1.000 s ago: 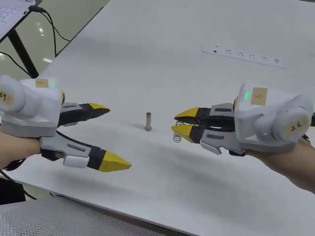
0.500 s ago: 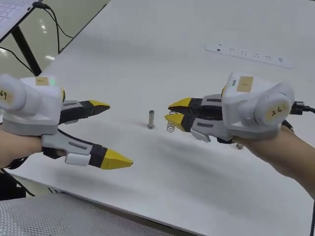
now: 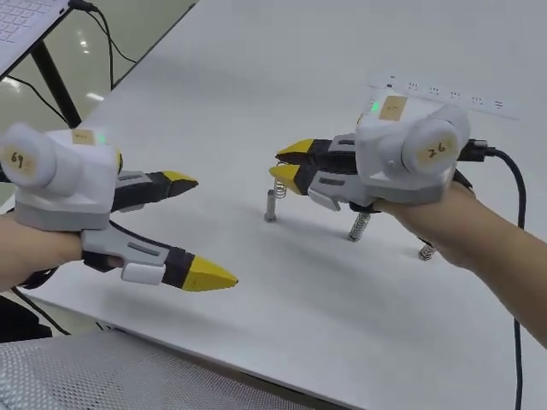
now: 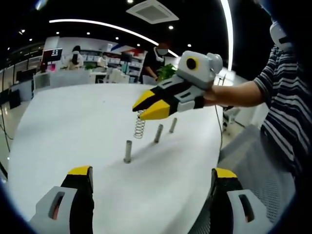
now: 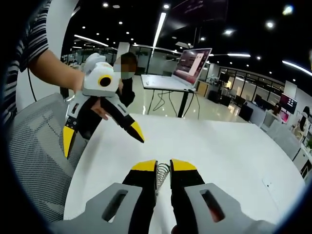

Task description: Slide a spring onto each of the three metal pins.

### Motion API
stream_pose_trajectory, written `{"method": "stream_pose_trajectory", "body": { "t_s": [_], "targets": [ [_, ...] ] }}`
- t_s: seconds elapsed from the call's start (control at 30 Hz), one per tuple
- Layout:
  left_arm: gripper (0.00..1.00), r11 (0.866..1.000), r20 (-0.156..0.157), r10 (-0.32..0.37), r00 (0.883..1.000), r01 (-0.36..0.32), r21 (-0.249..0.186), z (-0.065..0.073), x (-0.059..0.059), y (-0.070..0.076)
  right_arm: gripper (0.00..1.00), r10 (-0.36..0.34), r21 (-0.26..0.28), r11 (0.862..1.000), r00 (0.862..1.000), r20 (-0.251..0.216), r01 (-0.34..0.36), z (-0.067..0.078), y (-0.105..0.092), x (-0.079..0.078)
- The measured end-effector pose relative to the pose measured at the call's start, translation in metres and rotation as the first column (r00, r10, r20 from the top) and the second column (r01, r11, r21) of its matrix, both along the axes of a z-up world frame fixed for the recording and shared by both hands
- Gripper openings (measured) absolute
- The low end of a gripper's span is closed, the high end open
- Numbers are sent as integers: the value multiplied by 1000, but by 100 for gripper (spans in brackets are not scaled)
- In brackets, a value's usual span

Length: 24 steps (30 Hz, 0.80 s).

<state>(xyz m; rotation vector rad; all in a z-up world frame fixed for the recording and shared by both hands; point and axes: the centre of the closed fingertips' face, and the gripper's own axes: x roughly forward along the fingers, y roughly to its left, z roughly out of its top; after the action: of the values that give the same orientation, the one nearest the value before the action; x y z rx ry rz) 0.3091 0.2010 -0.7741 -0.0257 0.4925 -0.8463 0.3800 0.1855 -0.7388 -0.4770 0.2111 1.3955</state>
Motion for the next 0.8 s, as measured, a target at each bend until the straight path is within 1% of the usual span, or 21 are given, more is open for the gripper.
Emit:
{"method": "stream_pose_trajectory", "body": {
  "t_s": [0.03,0.1,0.17,0.23,0.43,0.67,0.8],
  "targets": [
    [98,1000,0,1,1000,-1,-1,0,0,0,7,-7,6,1000,1000,-10,7,1,1,2],
    [98,1000,0,2,1000,-2,1,0,0,1,7,-16,10,1000,1000,-13,16,1,3,6],
    [98,1000,1,4,1000,-4,-1,0,-1,1,7,-24,20,999,999,-38,25,1,4,8],
    [98,1000,4,5,1000,-5,2,1,-1,2,7,-24,12,1000,999,-33,25,-1,5,9],
    [98,1000,2,7,1000,-7,-1,1,-1,3,7,-28,-1,1000,999,-37,28,-5,4,9],
    [98,1000,0,6,1000,-6,-4,0,-1,1,7,-24,-8,1000,999,-43,23,-9,7,7],
    [98,1000,1,11,1000,-11,-5,1,0,3,7,-23,-10,1000,999,-46,22,-11,8,7]
  ]
}}
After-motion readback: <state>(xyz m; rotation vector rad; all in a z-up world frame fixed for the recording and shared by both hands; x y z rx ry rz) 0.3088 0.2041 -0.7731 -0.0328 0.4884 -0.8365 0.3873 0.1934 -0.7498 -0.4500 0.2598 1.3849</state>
